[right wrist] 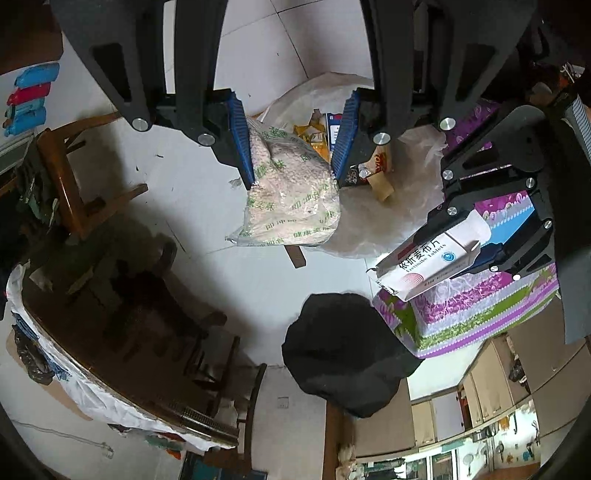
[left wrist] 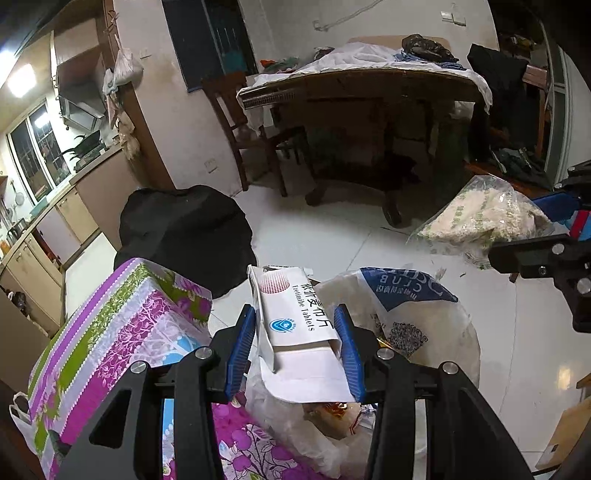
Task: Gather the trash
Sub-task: 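Open both tools to drop the wipes pack and clear bag into the bag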
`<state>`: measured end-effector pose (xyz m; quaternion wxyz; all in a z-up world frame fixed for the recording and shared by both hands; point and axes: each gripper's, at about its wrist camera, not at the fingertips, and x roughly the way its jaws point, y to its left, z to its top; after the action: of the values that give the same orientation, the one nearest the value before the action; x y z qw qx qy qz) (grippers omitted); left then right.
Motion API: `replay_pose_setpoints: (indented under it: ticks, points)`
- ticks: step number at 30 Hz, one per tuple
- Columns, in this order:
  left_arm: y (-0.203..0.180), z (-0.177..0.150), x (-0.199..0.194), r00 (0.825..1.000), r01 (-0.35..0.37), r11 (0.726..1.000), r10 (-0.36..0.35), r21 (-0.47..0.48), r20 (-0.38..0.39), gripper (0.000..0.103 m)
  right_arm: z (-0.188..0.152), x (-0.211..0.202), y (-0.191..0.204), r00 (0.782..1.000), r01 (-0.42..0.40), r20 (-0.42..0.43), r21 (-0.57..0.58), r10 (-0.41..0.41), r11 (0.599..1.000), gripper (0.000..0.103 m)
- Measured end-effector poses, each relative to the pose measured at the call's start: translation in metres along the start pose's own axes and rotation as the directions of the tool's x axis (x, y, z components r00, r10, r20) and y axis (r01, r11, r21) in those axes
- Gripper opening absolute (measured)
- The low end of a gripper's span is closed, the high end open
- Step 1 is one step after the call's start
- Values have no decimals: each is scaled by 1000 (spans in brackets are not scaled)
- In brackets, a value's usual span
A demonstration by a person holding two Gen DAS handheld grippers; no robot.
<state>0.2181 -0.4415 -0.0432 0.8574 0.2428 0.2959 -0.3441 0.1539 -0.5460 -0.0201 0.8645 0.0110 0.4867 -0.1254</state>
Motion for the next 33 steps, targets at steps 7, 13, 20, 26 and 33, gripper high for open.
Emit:
replay_pose_setpoints:
  ticks: [7, 13, 20, 26, 33]
  points:
    - [7, -5, 7, 1000, 16, 1000, -16, -17, -19, 45, 7, 3, 5, 1000, 5, -13, -21, -5, 1000, 40]
    - [11, -8, 10, 999, 23, 999, -24, -27, -27, 45, 12, 8, 12, 999, 19, -31, -49, -21, 999, 40]
    - [16, -9, 16, 999, 31, 999, -32, -39, -36, 45, 18, 16, 18, 998, 29, -51, -72, -32, 997, 40]
    - [19, -11, 23, 998, 35, 998, -37, -42, -48, 45, 22, 24, 22, 997, 30, -73, -92, -36, 995, 40]
    - [23, -11, 33, 996, 46, 998, -49, -40, -71, 45, 25, 35, 19, 993, 30, -113, -96, -40, 995, 40]
